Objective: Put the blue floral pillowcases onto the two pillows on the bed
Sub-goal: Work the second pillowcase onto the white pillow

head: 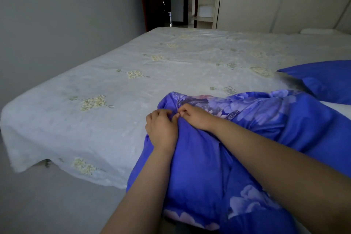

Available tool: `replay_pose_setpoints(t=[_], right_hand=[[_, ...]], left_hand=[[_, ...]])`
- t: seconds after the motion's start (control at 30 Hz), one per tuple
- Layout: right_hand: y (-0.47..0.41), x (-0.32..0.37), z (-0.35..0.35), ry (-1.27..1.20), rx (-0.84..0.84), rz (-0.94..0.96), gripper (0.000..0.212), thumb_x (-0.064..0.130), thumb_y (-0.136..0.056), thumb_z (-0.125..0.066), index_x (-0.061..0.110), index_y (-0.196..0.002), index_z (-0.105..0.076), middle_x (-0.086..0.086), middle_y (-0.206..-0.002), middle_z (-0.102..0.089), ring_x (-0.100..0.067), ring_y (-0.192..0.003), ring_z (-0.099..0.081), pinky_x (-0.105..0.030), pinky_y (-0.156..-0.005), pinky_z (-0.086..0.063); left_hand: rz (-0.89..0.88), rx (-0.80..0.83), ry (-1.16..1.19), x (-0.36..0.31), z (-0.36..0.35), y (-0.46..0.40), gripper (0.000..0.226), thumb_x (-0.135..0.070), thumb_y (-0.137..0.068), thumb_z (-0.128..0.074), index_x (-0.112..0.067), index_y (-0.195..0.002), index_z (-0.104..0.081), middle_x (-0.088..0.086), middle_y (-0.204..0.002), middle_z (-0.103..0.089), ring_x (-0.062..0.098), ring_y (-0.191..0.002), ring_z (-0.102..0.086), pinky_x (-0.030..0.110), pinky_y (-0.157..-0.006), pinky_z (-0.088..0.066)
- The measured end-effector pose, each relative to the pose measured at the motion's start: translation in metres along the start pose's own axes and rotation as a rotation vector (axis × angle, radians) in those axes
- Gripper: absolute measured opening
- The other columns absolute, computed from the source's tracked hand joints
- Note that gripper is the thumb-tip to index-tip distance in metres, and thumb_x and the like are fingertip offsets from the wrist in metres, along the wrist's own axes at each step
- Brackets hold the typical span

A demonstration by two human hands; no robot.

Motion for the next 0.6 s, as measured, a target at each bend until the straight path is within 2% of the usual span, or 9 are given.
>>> replay_pose_setpoints(t=[0.1,0.2,0.3,0.37,0.4,0.47,0.5,0.57,0.6], right_hand=[[-0.001,-0.004,-0.004,0.107,0.045,-0.047,0.026,0.023,-0.098,-0.035,0.010,-0.110,-0.054,-0.012,-0.111,-0.062,-0.027,-0.102,-0.057,-0.039,-0.092,-0.043],[0.002,-0.003,-0.007,0.217,0.044,-0.035,0.035,0.031,-0.100,-0.028,0.012,-0.116,-0.053,-0.013,-0.119,-0.059,-0.029,-0.113,-0.052,-0.038,-0.099,-0.037],[0.009,0.007,-0.011,0.236,0.113,0.013,0.048,0.037,-0.102,-0.016,0.019,-0.132,-0.048,-0.005,-0.140,-0.048,-0.022,-0.136,-0.033,-0.035,-0.116,-0.012],[0.009,0.009,-0.011,0.232,0.170,0.036,0.051,0.041,-0.102,-0.012,0.023,-0.144,-0.036,0.001,-0.151,-0.035,-0.015,-0.142,-0.023,-0.036,-0.117,0.002],[0.006,0.006,-0.013,0.248,0.197,0.046,0.053,0.045,-0.101,-0.013,0.024,-0.147,-0.029,0.002,-0.153,-0.030,-0.015,-0.143,-0.020,-0.039,-0.116,0.005],[0.004,0.005,-0.014,0.258,0.206,0.097,0.060,0.053,-0.097,-0.024,0.027,-0.150,-0.016,0.005,-0.156,-0.023,-0.014,-0.144,-0.019,-0.044,-0.117,0.002],[0.005,0.007,-0.013,0.206,0.166,0.144,0.064,0.057,-0.093,-0.033,0.030,-0.149,-0.017,0.006,-0.154,-0.028,-0.015,-0.142,-0.025,-0.046,-0.117,-0.006],[0.011,0.008,-0.003,-0.055,0.008,0.202,0.066,0.057,-0.080,-0.052,0.030,-0.137,-0.033,0.004,-0.140,-0.048,-0.016,-0.130,-0.044,-0.044,-0.110,-0.031],[0.017,0.006,0.006,-0.162,-0.093,0.208,0.066,0.053,-0.075,-0.059,0.025,-0.132,-0.040,0.001,-0.134,-0.054,-0.016,-0.124,-0.050,-0.042,-0.106,-0.038]], left_hand=[[-0.032,0.040,-0.190,-0.001,0.000,-0.004,0.021,-0.036,-0.089,-0.058,-0.017,-0.091,-0.067,0.004,-0.101,-0.060,0.027,-0.096,-0.050,0.034,-0.074,-0.039],[-0.085,0.067,-0.281,-0.009,-0.001,-0.011,0.024,-0.030,-0.092,-0.052,-0.009,-0.086,-0.064,0.010,-0.097,-0.062,0.029,-0.091,-0.054,0.033,-0.064,-0.035],[-0.138,0.084,-0.393,-0.023,0.005,-0.025,0.023,-0.027,-0.090,-0.052,-0.009,-0.091,-0.066,0.012,-0.100,-0.064,0.030,-0.096,-0.056,0.031,-0.064,-0.035],[-0.131,0.134,-0.443,-0.035,0.007,-0.037,0.022,-0.026,-0.089,-0.054,-0.009,-0.099,-0.065,0.012,-0.106,-0.064,0.031,-0.100,-0.058,0.030,-0.067,-0.037],[-0.127,0.160,-0.463,-0.041,0.007,-0.041,0.023,-0.025,-0.090,-0.054,-0.008,-0.102,-0.064,0.013,-0.109,-0.063,0.032,-0.102,-0.059,0.031,-0.069,-0.039],[-0.132,0.181,-0.480,-0.052,0.007,-0.043,0.023,-0.022,-0.091,-0.053,-0.005,-0.106,-0.061,0.015,-0.113,-0.062,0.033,-0.106,-0.058,0.033,-0.075,-0.042],[-0.132,0.181,-0.473,-0.055,0.008,-0.042,0.023,-0.020,-0.092,-0.052,-0.004,-0.106,-0.060,0.016,-0.114,-0.062,0.033,-0.106,-0.058,0.034,-0.077,-0.043],[-0.117,0.167,-0.435,-0.054,0.006,-0.037,0.023,-0.020,-0.093,-0.049,-0.004,-0.104,-0.060,0.017,-0.112,-0.063,0.034,-0.104,-0.058,0.035,-0.077,-0.042],[-0.110,0.152,-0.411,-0.051,0.004,-0.032,0.023,-0.021,-0.094,-0.047,-0.004,-0.103,-0.060,0.016,-0.110,-0.063,0.034,-0.102,-0.058,0.035,-0.074,-0.041]])
Point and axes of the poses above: each hand's wrist, its own y-axis away from the middle knuckle, its own z-axis out of the back of the hand, x = y × z, the point moved 9 cm from there along -y, towards the middle knuckle
